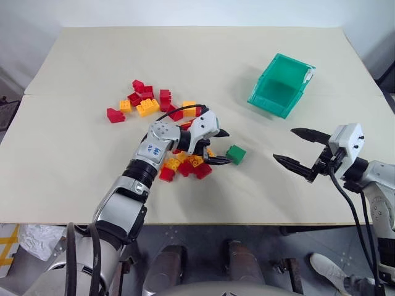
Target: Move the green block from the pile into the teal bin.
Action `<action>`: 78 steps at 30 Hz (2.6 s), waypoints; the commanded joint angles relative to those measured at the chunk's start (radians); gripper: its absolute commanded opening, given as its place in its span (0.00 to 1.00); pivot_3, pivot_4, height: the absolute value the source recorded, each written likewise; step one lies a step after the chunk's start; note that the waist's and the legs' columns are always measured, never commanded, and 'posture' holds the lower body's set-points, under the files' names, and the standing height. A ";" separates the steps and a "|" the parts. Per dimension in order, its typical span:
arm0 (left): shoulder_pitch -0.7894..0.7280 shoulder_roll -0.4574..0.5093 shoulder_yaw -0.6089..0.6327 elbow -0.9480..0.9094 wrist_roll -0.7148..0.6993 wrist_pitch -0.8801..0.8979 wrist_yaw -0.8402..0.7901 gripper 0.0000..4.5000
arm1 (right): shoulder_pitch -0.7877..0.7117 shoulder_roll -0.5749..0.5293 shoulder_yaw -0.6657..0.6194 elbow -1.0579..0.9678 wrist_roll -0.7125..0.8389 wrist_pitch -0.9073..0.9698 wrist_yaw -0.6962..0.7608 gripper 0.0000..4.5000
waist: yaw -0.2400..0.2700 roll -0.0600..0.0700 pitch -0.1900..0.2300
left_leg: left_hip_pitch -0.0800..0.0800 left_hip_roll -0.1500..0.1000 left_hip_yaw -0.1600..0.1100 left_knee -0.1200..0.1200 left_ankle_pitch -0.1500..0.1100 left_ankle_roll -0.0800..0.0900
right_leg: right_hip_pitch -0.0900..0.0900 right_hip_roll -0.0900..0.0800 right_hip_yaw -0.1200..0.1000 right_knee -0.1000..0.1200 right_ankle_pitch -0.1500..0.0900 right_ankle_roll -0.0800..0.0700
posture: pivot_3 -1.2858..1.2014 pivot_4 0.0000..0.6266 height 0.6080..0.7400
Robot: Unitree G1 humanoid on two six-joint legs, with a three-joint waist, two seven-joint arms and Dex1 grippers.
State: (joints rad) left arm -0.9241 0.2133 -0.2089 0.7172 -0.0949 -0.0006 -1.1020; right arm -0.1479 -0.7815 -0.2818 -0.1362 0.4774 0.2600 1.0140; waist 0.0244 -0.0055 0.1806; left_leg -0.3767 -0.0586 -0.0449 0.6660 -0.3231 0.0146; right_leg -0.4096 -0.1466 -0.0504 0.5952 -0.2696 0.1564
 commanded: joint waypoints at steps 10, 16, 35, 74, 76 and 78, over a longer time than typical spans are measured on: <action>0.352 0.295 0.283 -0.497 -0.335 0.232 -0.142 0.99 | 0.093 -0.300 -0.132 -0.065 0.045 0.190 0.131 1.00 | 0.001 0.001 0.000 | 0.000 0.003 -0.001 0.001 0.000 0.001 | 0.000 -0.002 0.001 0.000 0.000 0.000 | 0.52 0.24 1.00; 0.463 0.318 0.359 -0.613 -0.434 0.234 -0.155 0.99 | -0.056 -0.228 0.052 -0.131 0.033 0.279 0.036 1.00 | 0.000 0.000 0.000 | 0.001 0.004 -0.002 0.003 0.000 0.000 | 0.001 -0.002 0.001 -0.002 0.001 -0.001 | 0.52 0.24 1.00; 0.667 0.371 0.487 -0.676 -0.513 0.109 -0.190 1.00 | -0.469 0.143 0.534 0.163 -0.292 0.365 -0.141 0.88 | -0.016 0.001 0.000 | 0.000 0.004 0.000 0.000 -0.001 0.000 | -0.002 -0.001 0.001 0.000 0.001 -0.002 | 0.52 0.24 1.00; 0.224 0.228 0.327 -0.431 -0.261 0.194 0.298 1.00 | -1.136 0.361 0.268 1.213 -0.488 -0.160 -0.653 1.00 | -0.086 0.001 0.000 | 0.000 0.001 0.001 -0.004 0.001 -0.001 | -0.006 0.000 0.001 0.003 0.002 -0.002 | 0.52 0.24 1.00; 0.253 0.243 0.355 -0.466 -0.293 0.207 0.285 1.00 | -1.100 0.351 0.266 1.142 -0.465 -0.151 -0.559 1.00 | -0.084 0.001 0.000 | 0.000 0.003 0.001 -0.003 0.001 -0.001 | -0.006 0.000 0.001 0.003 0.002 -0.002 | 0.52 0.24 1.00; 0.334 0.290 0.398 -0.540 -0.330 0.250 0.264 1.00 | -1.000 0.316 0.283 0.980 -0.428 -0.116 -0.397 1.00 | -0.080 0.001 0.000 | 0.000 0.004 0.000 -0.002 0.001 -0.002 | -0.006 0.000 0.001 0.004 0.002 -0.002 | 0.52 0.24 1.00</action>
State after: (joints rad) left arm -0.6265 0.4622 0.1328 0.2519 -0.3810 0.2281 -0.8197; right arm -1.1934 -0.4256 0.0006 0.9596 0.0108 0.1275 0.5014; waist -0.0560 -0.0049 0.1805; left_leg -0.3766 -0.0545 -0.0453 0.6641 -0.3225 0.0128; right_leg -0.4151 -0.1468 -0.0496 0.5991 -0.2681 0.1549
